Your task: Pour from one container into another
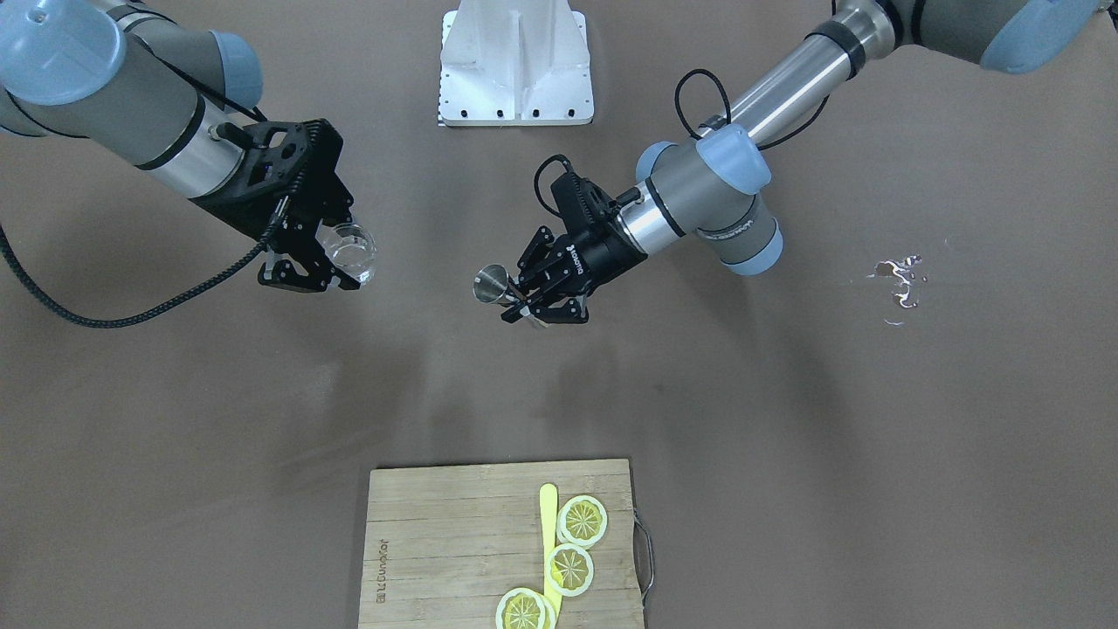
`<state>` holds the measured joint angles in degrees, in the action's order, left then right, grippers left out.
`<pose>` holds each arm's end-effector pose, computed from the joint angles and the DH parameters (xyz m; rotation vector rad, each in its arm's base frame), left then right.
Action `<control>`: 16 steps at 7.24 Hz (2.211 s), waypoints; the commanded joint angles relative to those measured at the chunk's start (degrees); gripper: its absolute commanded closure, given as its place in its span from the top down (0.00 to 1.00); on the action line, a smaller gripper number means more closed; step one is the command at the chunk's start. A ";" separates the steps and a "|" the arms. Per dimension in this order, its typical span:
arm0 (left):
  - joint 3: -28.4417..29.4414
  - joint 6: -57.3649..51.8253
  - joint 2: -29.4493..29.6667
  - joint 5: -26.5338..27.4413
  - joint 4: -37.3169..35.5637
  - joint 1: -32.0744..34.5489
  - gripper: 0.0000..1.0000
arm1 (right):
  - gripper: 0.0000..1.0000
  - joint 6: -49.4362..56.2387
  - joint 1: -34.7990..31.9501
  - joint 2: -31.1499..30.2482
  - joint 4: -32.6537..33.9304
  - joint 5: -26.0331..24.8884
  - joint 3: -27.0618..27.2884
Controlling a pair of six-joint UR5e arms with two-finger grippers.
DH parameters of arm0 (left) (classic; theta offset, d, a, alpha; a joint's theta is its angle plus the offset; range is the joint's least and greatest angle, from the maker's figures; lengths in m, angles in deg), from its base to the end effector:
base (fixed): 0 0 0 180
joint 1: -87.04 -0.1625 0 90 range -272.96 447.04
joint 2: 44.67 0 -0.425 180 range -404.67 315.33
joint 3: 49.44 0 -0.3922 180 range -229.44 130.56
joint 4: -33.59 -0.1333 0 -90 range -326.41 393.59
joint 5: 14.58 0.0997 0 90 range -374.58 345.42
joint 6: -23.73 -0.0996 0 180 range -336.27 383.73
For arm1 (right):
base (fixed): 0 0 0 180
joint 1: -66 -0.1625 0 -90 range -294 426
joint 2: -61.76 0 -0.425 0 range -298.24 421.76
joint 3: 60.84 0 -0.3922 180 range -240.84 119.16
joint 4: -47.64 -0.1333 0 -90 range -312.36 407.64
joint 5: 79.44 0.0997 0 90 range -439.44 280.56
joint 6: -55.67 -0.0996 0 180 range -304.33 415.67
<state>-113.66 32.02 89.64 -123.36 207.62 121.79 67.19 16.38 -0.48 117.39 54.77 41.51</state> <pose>0.5496 -0.5045 0.2242 1.4431 1.1821 0.8712 -0.3461 -0.5055 0.2346 0.8448 -0.9843 -1.1886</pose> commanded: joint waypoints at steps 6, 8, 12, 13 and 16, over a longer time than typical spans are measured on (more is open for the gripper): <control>4.89 0.06 5.88 -0.73 5.62 -2.94 0.00 | 0.00 3.24 1.10 -0.43 7.65 -0.09 2.92; 4.80 0.05 5.88 -0.56 6.14 -3.47 0.00 | 0.00 4.03 2.76 -0.34 10.14 -0.70 3.55; 4.89 0.14 5.70 -0.29 6.32 -3.47 0.00 | 0.00 14.54 2.25 -0.25 24.94 -0.97 11.42; 4.89 0.14 5.61 -0.29 6.41 -3.55 0.00 | 0.00 15.01 3.03 0.18 29.09 -2.62 12.85; 4.89 0.14 5.52 -0.29 6.76 -3.55 0.00 | 0.00 17.48 3.30 0.36 29.66 -4.39 11.21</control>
<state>-108.77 32.17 95.18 -123.66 214.30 118.24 83.86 19.63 -0.31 146.69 51.12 53.76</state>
